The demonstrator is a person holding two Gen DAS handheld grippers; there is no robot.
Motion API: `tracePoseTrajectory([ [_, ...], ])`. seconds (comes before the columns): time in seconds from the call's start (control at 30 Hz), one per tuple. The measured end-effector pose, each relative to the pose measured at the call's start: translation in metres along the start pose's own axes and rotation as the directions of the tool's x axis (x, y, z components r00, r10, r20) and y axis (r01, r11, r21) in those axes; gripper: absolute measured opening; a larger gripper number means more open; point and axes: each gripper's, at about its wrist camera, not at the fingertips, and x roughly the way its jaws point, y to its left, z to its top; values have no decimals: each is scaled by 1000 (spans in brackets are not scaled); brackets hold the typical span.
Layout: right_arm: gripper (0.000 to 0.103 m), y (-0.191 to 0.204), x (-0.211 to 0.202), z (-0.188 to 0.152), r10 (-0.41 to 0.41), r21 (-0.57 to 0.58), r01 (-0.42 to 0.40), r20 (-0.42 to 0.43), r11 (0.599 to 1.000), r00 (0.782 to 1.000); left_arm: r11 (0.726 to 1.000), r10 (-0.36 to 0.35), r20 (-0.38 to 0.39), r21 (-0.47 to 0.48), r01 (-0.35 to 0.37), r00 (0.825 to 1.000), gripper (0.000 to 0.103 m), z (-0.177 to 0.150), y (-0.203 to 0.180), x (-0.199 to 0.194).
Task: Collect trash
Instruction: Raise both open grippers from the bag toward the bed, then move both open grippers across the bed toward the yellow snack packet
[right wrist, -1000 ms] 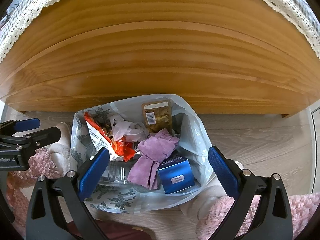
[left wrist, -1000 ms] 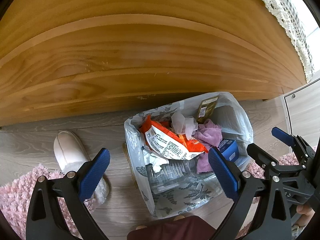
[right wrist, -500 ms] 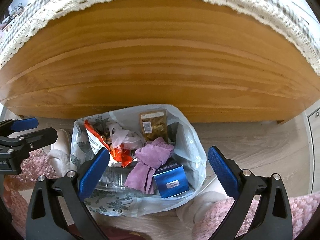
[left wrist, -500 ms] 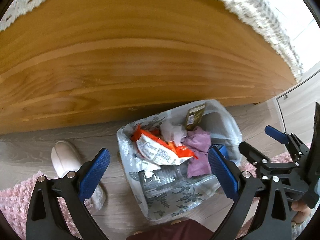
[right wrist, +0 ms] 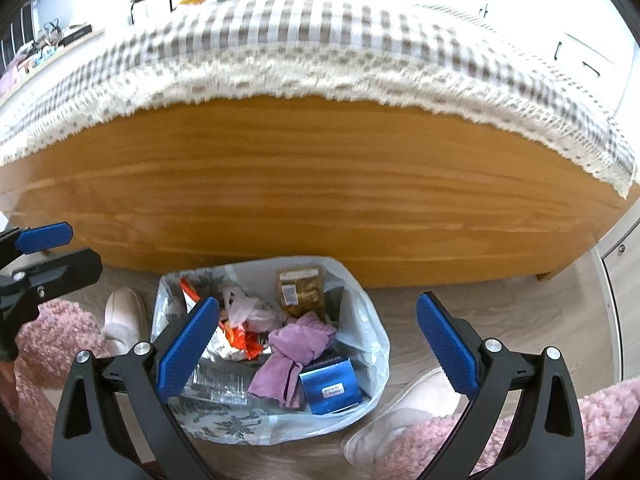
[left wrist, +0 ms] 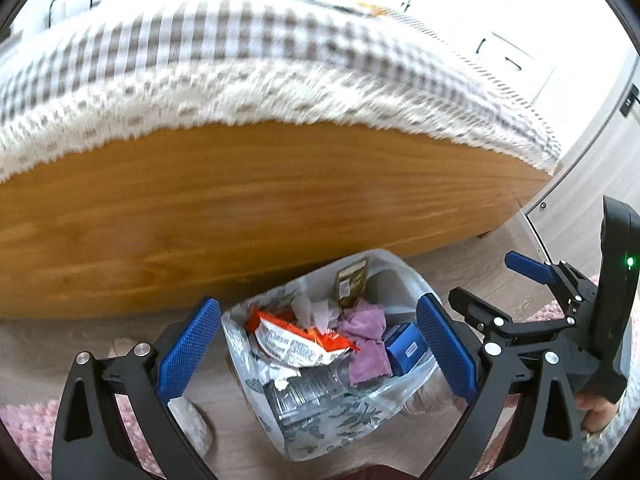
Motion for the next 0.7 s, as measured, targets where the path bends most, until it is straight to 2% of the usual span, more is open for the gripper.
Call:
tracePoseTrajectory([
  [0.27, 95, -13, -28, 8, -9, 40, 6, 92, 999, 996, 998, -11, 54, 55, 8, 998, 95, 5, -13, -22],
  [0.7, 95, -25, -66, 25, -20, 77, 3, 218, 997, 976, 996, -58, 136, 81, 48, 989, 95, 17, -32, -57],
])
